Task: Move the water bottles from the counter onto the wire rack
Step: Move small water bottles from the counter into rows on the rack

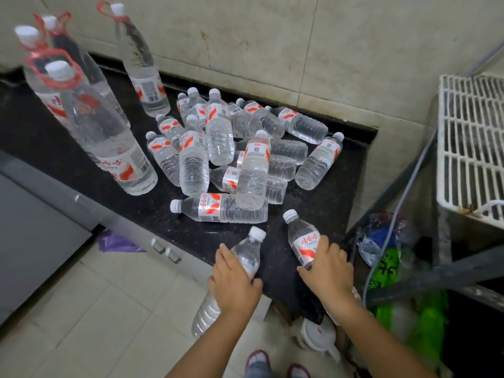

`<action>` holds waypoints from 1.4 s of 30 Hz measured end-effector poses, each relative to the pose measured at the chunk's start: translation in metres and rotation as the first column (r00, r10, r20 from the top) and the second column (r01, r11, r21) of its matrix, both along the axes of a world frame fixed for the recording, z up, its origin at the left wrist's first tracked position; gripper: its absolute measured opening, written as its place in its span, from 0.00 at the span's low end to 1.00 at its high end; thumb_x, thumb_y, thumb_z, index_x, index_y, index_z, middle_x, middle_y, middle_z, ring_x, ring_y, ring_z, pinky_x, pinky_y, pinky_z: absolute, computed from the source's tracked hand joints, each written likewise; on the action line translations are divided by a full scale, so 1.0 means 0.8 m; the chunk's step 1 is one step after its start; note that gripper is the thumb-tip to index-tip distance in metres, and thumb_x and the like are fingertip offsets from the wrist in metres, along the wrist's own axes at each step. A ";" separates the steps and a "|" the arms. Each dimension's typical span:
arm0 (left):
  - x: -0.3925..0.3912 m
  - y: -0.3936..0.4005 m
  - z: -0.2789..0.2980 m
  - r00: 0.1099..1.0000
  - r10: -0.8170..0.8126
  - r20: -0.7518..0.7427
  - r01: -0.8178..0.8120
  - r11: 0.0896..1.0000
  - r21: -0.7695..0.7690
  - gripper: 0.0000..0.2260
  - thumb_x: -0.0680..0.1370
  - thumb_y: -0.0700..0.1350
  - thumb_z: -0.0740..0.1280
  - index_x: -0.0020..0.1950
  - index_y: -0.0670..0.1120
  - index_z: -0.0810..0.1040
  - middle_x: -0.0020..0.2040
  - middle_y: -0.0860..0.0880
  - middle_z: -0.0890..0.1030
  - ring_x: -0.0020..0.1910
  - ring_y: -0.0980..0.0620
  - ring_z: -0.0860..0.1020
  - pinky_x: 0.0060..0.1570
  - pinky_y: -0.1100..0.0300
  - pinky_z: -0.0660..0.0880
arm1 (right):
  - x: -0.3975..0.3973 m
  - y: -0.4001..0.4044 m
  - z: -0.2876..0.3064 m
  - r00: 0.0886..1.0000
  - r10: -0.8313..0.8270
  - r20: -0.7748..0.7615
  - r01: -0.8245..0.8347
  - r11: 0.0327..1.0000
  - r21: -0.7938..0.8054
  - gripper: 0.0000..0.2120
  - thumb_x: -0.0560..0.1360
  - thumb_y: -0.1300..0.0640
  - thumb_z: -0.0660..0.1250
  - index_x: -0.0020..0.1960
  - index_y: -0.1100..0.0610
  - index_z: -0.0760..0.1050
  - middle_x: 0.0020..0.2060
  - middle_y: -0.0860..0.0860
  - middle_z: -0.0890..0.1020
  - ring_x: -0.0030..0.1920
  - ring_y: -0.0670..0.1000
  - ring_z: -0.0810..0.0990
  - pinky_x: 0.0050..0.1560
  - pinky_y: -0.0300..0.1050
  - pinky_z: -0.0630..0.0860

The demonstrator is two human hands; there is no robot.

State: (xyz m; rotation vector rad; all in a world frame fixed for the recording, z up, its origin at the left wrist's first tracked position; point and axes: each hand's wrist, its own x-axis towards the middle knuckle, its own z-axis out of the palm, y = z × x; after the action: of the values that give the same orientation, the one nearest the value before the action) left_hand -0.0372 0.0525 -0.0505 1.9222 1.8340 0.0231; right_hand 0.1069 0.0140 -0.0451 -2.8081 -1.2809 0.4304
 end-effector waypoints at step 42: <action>0.460 -0.023 0.368 0.608 -0.465 0.643 -0.064 0.779 0.624 0.34 0.72 0.49 0.71 0.69 0.37 0.58 0.67 0.39 0.65 0.67 0.42 0.60 0.65 0.54 0.55 | 0.374 -0.112 0.356 0.901 -0.428 -0.072 0.164 0.183 0.969 0.35 0.65 0.58 0.76 0.65 0.66 0.62 0.60 0.61 0.71 0.61 0.60 0.68 0.59 0.55 0.68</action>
State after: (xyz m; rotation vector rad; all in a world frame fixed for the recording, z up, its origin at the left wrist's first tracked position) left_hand 0.3311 0.0341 0.2443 1.9978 1.0099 1.3085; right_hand 0.4059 -0.0754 0.2398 -1.8371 -0.5306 -0.5822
